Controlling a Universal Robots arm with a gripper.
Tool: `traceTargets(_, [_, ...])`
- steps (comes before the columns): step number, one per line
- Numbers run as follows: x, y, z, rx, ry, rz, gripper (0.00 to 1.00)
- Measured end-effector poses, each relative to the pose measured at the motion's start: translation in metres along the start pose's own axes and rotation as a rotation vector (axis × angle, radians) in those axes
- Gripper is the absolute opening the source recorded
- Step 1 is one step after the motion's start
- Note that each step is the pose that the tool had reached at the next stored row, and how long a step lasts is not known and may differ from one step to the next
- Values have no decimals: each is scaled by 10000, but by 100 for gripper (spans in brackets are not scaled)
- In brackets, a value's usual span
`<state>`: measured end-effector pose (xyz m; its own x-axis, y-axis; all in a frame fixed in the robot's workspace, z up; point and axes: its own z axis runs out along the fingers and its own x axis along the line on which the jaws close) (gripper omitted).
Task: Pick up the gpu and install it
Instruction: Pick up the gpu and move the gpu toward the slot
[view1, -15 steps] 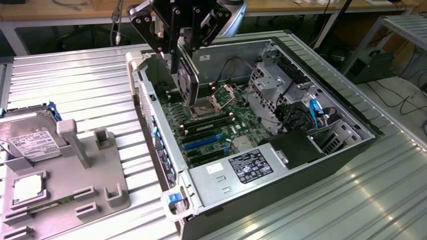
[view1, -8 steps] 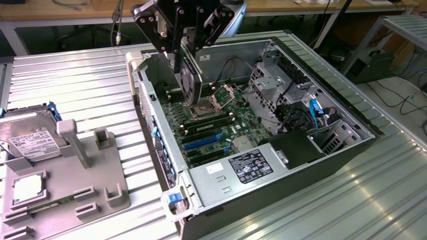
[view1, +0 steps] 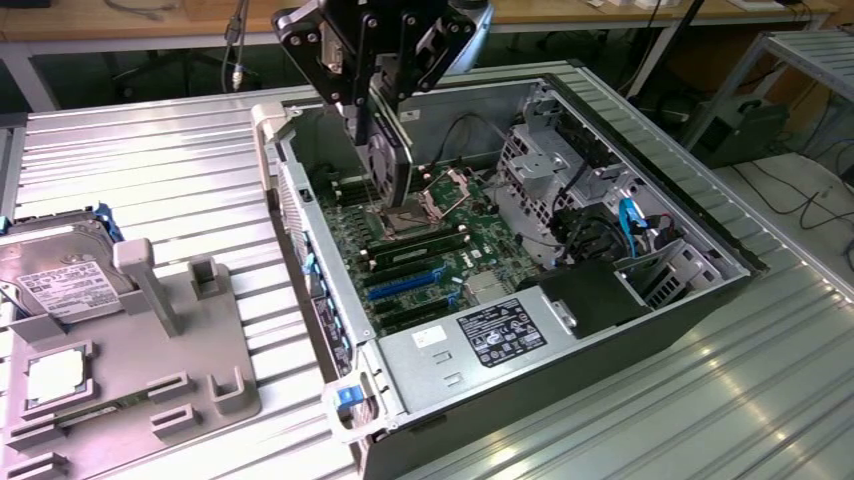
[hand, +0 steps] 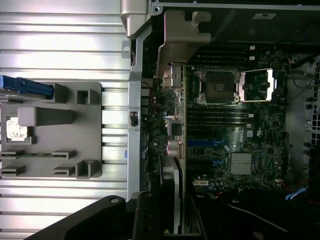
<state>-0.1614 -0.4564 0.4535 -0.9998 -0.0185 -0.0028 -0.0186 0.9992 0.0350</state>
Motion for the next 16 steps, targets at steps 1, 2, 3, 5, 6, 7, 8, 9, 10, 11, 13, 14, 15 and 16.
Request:
traceTargets(1, [-6, 0, 0, 1, 0, 0, 28])
traceTargets(2, [-11, 0, 0, 1, 0, 0, 28])
traceTargets(3, [-16, 0, 0, 1, 0, 0, 28])
traceTargets(5, [-28, 0, 0, 0, 0, 1, 28])
traceTargets(6, [-34, -1, 0, 0, 0, 0, 28])
traceTargets(7, [-41, -1, 0, 0, 0, 0, 28])
traceTargets(8, [-46, -1, 0, 0, 0, 0, 28])
traceTargets(9, [-52, -1, 0, 0, 0, 1, 28])
traceTargets(10, [-63, -1, 0, 0, 0, 1, 28])
traceTargets(11, [-71, -1, 0, 0, 0, 0, 28])
traceTargets(13, [-88, -2, 0, 1, 0, 0, 28])
traceTargets(14, [-93, -2, 0, 1, 0, 1, 28])
traceTargets(15, [-100, -2, 0, 0, 0, 1, 28])
traceTargets(16, [-107, -2, 0, 0, 0, 0, 28])
